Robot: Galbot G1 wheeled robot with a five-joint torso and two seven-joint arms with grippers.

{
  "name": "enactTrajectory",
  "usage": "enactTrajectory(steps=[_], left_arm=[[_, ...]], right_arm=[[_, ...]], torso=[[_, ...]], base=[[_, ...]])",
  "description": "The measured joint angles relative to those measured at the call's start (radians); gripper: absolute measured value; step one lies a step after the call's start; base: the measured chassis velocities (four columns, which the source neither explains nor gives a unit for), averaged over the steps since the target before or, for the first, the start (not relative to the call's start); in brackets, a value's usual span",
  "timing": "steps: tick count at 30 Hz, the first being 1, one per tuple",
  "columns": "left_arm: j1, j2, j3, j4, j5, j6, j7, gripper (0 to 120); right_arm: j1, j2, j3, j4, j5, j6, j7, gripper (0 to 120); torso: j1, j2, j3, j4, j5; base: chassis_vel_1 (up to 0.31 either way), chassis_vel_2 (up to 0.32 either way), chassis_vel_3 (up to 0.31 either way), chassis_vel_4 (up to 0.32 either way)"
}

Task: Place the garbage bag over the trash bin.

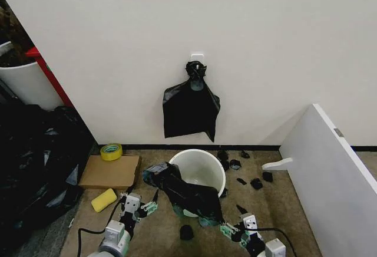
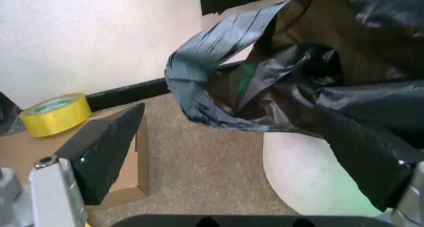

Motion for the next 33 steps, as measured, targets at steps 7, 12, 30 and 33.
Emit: enactTrajectory(steps=[7, 12, 30, 33], left_arm=[[-0.003, 0.003, 0.000, -0.020, 0.003, 0.006, -0.001, 100], [-0.003, -0.003, 0.000, -0.023, 0.009, 0.010, -0.003, 100], [0.012, -0.017, 0.009, -0.035, 0.051, 0.006, 0.000, 100], [0.017, -0.016, 0.020, -0.048, 0.056, 0.006, 0.013, 100]], right_arm=[[0.044, 0.010, 0.091, -0.101, -0.097, 0.293, -0.302, 100], [0.114, 0.031, 0.121, -0.170, -0.107, 0.498, -0.510, 100], [0.119, 0.014, 0.067, -0.091, 0.106, 0.227, -0.270, 100], [0.114, 0.003, 0.081, -0.102, 0.041, 0.275, -0.315, 100]], torso=[[0.000, 0.000, 0.000, 0.0000, -0.0001], [0.000, 0.000, 0.000, 0.0001, 0.0000], [0.000, 0.000, 0.000, 0.0002, 0.0000], [0.000, 0.000, 0.000, 0.0001, 0.0000]], base=[[0.000, 0.000, 0.000, 0.000], [0.000, 0.000, 0.000, 0.000], [0.000, 0.000, 0.000, 0.000], [0.000, 0.000, 0.000, 0.000]])
